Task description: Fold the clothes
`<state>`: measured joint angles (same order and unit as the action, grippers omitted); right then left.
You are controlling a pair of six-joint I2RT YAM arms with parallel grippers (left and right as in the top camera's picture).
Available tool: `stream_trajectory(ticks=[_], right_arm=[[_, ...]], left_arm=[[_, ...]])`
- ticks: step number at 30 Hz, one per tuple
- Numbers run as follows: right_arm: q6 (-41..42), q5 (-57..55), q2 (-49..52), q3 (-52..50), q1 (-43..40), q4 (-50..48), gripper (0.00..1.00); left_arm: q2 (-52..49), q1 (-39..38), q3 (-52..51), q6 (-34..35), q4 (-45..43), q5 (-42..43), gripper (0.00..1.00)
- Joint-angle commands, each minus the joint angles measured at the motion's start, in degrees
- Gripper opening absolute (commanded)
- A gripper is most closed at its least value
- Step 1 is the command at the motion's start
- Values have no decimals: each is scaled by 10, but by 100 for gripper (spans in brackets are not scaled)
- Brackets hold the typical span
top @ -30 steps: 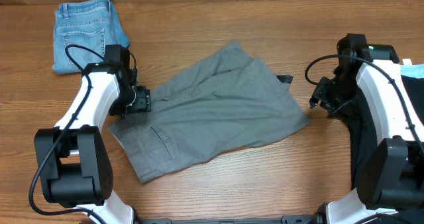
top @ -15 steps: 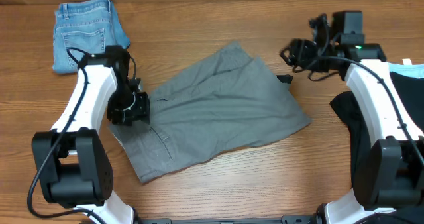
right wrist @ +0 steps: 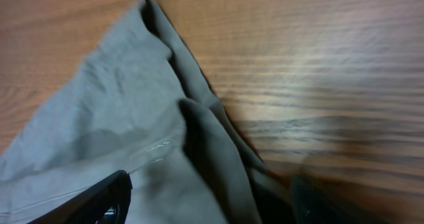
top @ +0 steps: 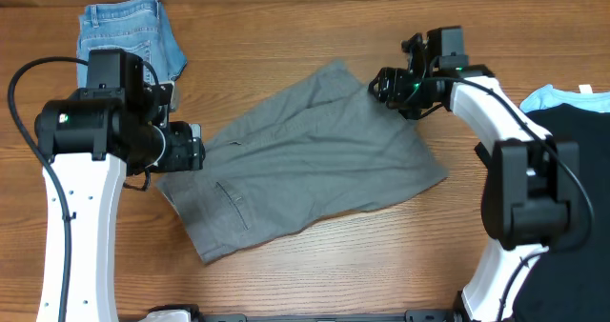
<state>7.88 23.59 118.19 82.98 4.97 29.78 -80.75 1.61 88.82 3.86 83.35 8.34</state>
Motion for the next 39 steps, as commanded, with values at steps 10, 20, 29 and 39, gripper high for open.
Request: stream_trajectory(ticks=[10,20,29,39], right_arm=[[-4,158,21,33,17,-52,15],[126,181,20,86,12,-147,4],[132,21,21,86,12,-96,100],[60,4,21,86,-85,87,86]], left_arm=[[2,0,3,-7,7,7,79],[2,0,3,-7,6,7,83],[2,0,3,-7,4,7,84],[2,-2,-25,-27,-7,7,85]])
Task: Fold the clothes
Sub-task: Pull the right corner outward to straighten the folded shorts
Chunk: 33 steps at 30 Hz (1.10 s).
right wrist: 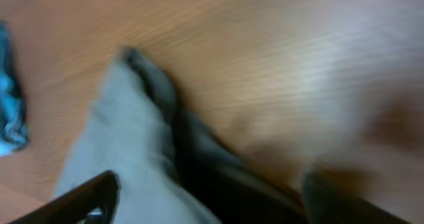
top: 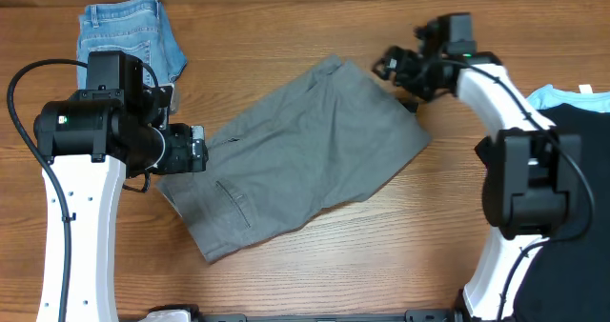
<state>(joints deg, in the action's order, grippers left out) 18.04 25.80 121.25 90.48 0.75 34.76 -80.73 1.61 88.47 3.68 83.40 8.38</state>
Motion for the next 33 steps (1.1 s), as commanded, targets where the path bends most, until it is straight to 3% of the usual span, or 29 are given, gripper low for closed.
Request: stream_trajectory(ticks=[1,7,11,15,20,21,22,24,27,31,33], right_arm=[[-57,-18,-10,11,-52,59,85],[-141,-18,-10,-2,-79,162,92],[-134,-18,-10,-51,-68,194,88],[-134,6,-9,-98,-57,195,68],[-136,92,-10,-110,-54,176,28],[-136,97,-11,-109,-54,178,18],[-117,76,-14,-109,-56,197,6],[-76,9,-21,-109,-60,232,4],[-12,-106,-33,-109,-61,292,4],[5,-157,-59,-109,-61,345,4],[5,-157,-74,-109,-61,350,13]], left_arm=[[2,-3,-36,-25,-15,7,85],[0,-11,-153,-24,-112,37,86],[-18,-17,-261,-20,-215,48,85],[-46,-16,-330,-18,-303,34,80],[-97,-16,-387,18,-428,-61,64],[-109,-16,-393,35,-440,-89,56],[-135,-16,-397,101,-445,-174,41],[-158,-13,-397,150,-446,-226,34],[-172,2,-393,179,-458,-236,28],[-170,31,-356,188,-461,-228,32],[-170,38,-320,158,-447,-213,36]])
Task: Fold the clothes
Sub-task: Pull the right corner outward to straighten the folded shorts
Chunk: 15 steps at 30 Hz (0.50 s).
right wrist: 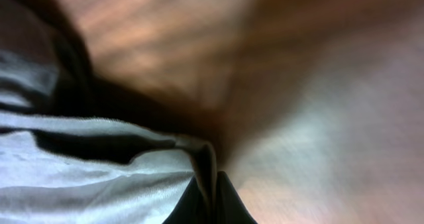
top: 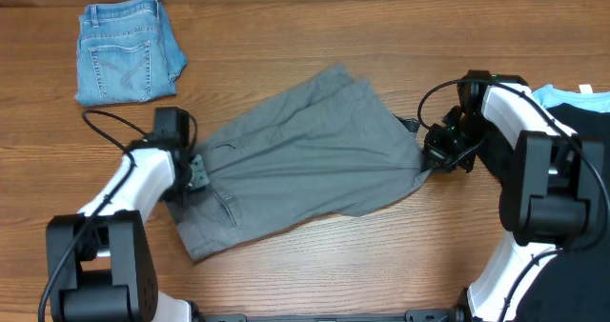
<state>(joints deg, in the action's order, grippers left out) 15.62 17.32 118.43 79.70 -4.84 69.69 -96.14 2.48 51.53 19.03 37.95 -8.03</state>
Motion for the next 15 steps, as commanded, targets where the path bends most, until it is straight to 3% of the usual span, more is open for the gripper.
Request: stream_trajectory(ticks=[1,3,7,10,15], right_arm=[[17,-71,-65,-1,-5,-10,24],[-15,-53,-93,-1,-5,-31,31],[-101,66,-153,-1,-5,-89,45],[-104,130,-179,-1,-3,-148,76],[-96,173,-168,-2,21,-269,78]], left_arm=[[-16,31,96,-28,38,-37,45],[-16,31,143,-45,82,-35,56],[-16,28,233,-73,179,-30,59],[-16,27,276,-82,248,14,57],[-10,27,308,-99,322,91,53]])
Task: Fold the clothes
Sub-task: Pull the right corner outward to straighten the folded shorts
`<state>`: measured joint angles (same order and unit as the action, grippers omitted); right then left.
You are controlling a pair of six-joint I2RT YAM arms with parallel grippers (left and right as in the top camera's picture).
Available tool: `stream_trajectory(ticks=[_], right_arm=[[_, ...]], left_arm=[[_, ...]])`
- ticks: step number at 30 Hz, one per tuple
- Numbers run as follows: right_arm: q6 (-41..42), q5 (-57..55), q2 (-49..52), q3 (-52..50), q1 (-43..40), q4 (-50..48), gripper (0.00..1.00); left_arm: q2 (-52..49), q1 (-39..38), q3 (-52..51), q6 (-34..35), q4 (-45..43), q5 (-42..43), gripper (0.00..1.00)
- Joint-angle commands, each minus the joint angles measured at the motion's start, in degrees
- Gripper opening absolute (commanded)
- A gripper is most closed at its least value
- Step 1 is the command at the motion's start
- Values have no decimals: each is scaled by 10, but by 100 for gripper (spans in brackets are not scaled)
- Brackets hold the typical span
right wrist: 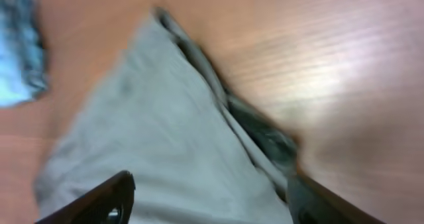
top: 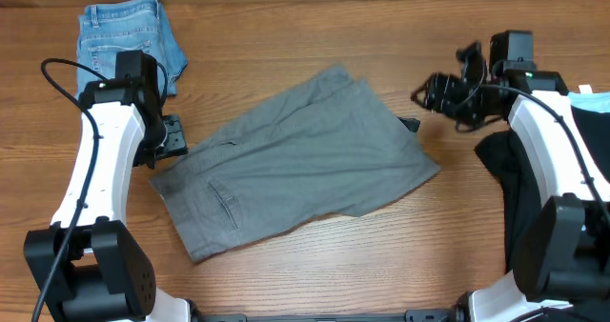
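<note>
Grey shorts [top: 305, 165] lie spread flat across the middle of the table, waistband to the lower left, and fill the lower half of the right wrist view [right wrist: 165, 131]. My right gripper [top: 431, 89] hangs above bare wood just right of the shorts' far corner. It is open [right wrist: 209, 207], with its fingers [right wrist: 99, 201] wide apart and only cloth below them. My left gripper [top: 172, 139] sits at the shorts' left edge, beside the waistband. Its jaws are too small to read from overhead.
Folded blue jeans [top: 129, 36] lie at the far left corner, close behind the left arm. A black garment [top: 572, 179] and a light blue one [top: 596, 98] are heaped at the right edge under the right arm.
My right gripper was low and closed at the shorts' right corner; now it is higher, farther back and open. The left gripper has moved from the waistband to the shorts' left edge.
The right gripper first stood open at the shorts' far right corner, with the left at the left edge. Later the right side of the shorts lay drawn in. Then both grippers were low at opposite sides. Now both are off and the shorts lie flatter.
</note>
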<state>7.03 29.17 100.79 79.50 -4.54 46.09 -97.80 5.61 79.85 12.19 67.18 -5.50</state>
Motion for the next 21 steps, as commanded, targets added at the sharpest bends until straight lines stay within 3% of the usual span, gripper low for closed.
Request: stream_trajectory(ticks=[1,6,11,17,21], right_arm=[[-8,54,16,0,28,-59,79],[28,4,61,0,74,-152,81],[35,-23,116,17,97,-194,83],[35,-51,171,29,98,-223,86],[34,-8,196,29,104,-240,87]], left_arm=[[13,-4,30,-33,42,70,53],[85,-4,71,-32,115,69,57],[188,-4,74,-16,147,71,69],[269,-4,74,-1,182,110,72],[287,-4,74,-2,199,111,72]])
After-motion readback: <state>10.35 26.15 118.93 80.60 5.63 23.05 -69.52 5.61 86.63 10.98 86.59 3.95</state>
